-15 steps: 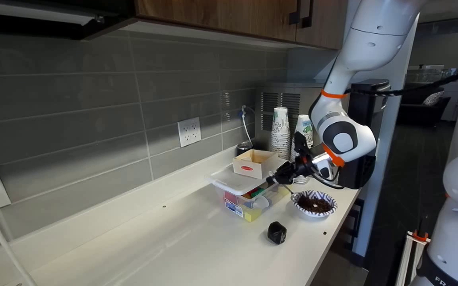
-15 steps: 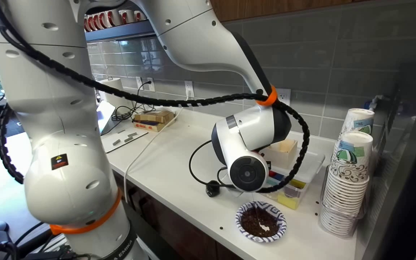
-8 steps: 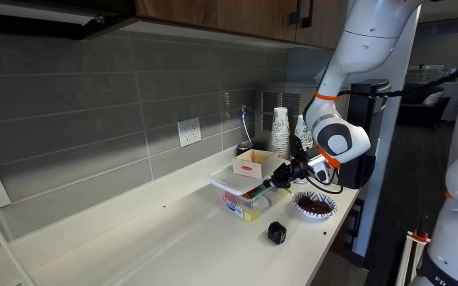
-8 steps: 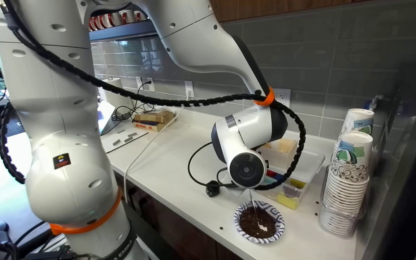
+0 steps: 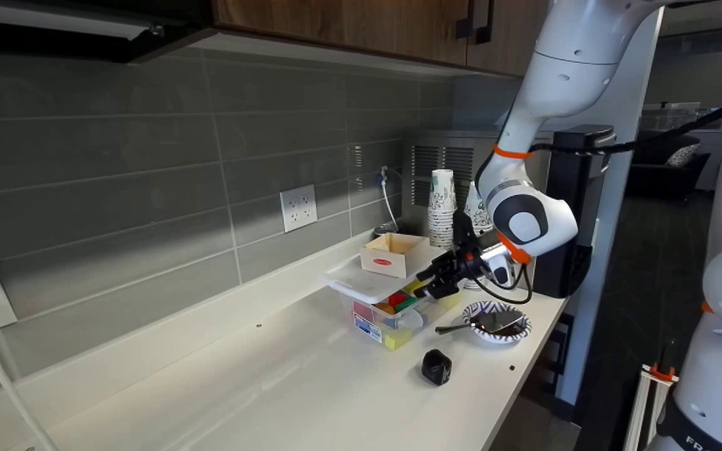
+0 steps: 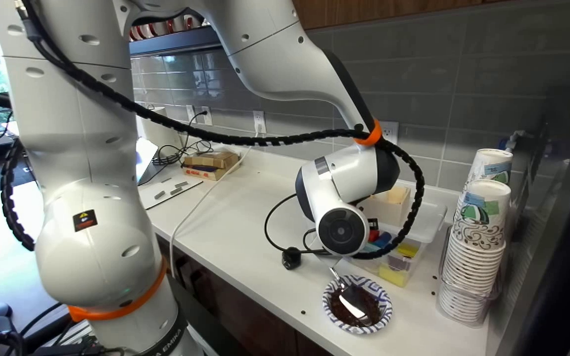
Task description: Use the cake slicer to stir in the bowl
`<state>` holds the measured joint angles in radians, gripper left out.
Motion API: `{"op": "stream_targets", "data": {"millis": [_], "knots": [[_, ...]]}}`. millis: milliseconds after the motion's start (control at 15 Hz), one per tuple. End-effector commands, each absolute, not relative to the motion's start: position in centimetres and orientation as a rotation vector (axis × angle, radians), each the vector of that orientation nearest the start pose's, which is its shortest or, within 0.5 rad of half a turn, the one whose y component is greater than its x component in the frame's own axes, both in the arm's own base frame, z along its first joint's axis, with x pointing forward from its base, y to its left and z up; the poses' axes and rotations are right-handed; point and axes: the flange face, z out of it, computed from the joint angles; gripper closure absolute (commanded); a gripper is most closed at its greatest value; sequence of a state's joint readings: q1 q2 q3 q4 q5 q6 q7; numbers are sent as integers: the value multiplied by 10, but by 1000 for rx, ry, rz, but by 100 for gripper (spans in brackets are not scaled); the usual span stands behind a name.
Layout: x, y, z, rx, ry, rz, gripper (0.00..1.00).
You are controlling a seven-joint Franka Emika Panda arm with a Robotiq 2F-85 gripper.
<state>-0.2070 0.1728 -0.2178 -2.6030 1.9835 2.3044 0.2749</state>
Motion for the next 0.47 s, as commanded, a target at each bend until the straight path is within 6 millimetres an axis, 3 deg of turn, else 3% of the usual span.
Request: {"op": "stream_targets", "data": {"millis": [0,400], "knots": [[382,-154,166,-676,2076,175,1],[388,-154,165,-665,2093,175,0]]}}
